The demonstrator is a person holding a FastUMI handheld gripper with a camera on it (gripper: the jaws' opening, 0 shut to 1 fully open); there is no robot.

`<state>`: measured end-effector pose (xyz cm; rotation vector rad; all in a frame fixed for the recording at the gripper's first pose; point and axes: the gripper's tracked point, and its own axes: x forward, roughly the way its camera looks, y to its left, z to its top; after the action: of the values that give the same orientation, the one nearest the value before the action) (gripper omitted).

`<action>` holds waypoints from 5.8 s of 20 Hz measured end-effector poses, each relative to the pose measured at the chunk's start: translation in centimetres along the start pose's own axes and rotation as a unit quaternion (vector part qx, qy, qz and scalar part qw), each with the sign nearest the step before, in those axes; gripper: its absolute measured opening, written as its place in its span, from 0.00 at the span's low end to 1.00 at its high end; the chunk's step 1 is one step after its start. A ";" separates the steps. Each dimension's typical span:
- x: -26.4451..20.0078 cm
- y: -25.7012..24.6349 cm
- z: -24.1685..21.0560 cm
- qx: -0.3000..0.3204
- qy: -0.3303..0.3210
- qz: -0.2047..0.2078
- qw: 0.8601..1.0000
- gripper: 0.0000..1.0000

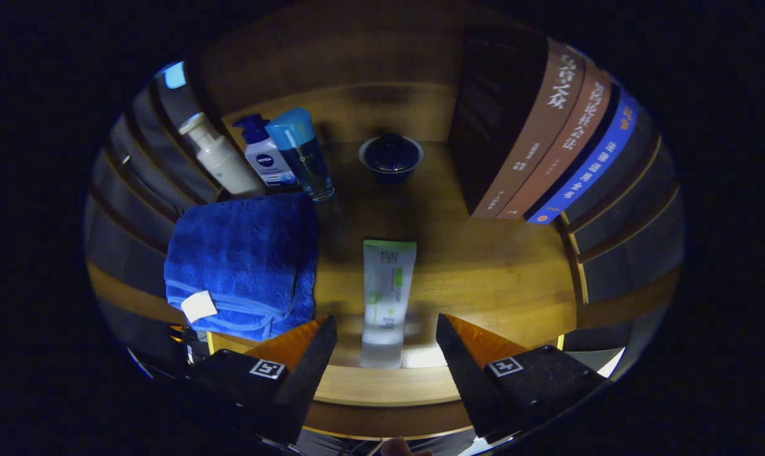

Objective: Pull open the drawer, take out the items inside it, and place them on the countertop above the cabinet.

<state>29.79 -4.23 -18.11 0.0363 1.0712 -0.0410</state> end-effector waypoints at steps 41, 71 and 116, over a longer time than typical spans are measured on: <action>-1.3 0.6 -25.5 -0.005 -0.423 -0.004 0.906 0.99; 7.6 0.9 -13.4 -0.005 -0.407 -0.015 0.913 0.99; -23.2 3.5 -12.7 -0.015 -0.520 0.026 0.853 0.99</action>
<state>7.69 0.25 -3.78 0.0101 -0.0243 0.0082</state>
